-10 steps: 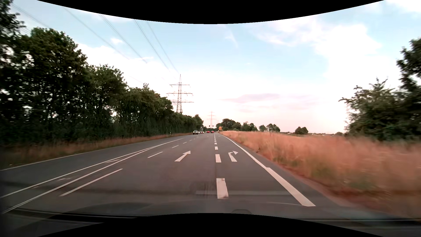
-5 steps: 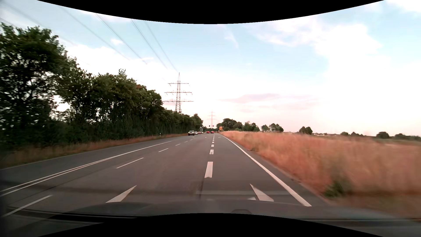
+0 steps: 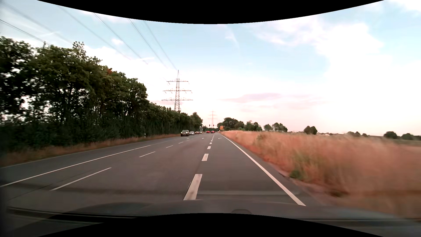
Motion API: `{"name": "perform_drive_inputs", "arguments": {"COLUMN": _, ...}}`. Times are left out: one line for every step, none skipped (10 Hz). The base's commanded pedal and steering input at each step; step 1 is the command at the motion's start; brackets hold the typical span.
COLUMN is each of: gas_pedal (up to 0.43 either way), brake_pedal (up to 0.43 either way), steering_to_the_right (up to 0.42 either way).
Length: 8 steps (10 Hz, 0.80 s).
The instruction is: Follow the waypoints while adhering to traffic rules and regulations
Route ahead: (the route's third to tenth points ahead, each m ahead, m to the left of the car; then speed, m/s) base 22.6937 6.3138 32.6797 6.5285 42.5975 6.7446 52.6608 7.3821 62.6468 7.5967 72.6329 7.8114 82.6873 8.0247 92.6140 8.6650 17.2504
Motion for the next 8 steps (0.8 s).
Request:
{"name": "perform_drive_inputs", "arguments": {"gas_pedal": 0.000, "brake_pedal": 0.079, "steering_to_the_right": -0.005}}
{"name": "perform_drive_inputs", "arguments": {"gas_pedal": 0.000, "brake_pedal": 0.085, "steering_to_the_right": -0.010}}
{"name": "perform_drive_inputs", "arguments": {"gas_pedal": 0.000, "brake_pedal": 0.079, "steering_to_the_right": -0.011}}
{"name": "perform_drive_inputs", "arguments": {"gas_pedal": 0.000, "brake_pedal": 0.079, "steering_to_the_right": -0.010}}
{"name": "perform_drive_inputs", "arguments": {"gas_pedal": 0.000, "brake_pedal": 0.085, "steering_to_the_right": -0.010}}
{"name": "perform_drive_inputs", "arguments": {"gas_pedal": 0.000, "brake_pedal": 0.085, "steering_to_the_right": -0.009}}
{"name": "perform_drive_inputs", "arguments": {"gas_pedal": 0.000, "brake_pedal": 0.085, "steering_to_the_right": -0.009}}
{"name": "perform_drive_inputs", "arguments": {"gas_pedal": 0.000, "brake_pedal": 0.085, "steering_to_the_right": -0.009}}
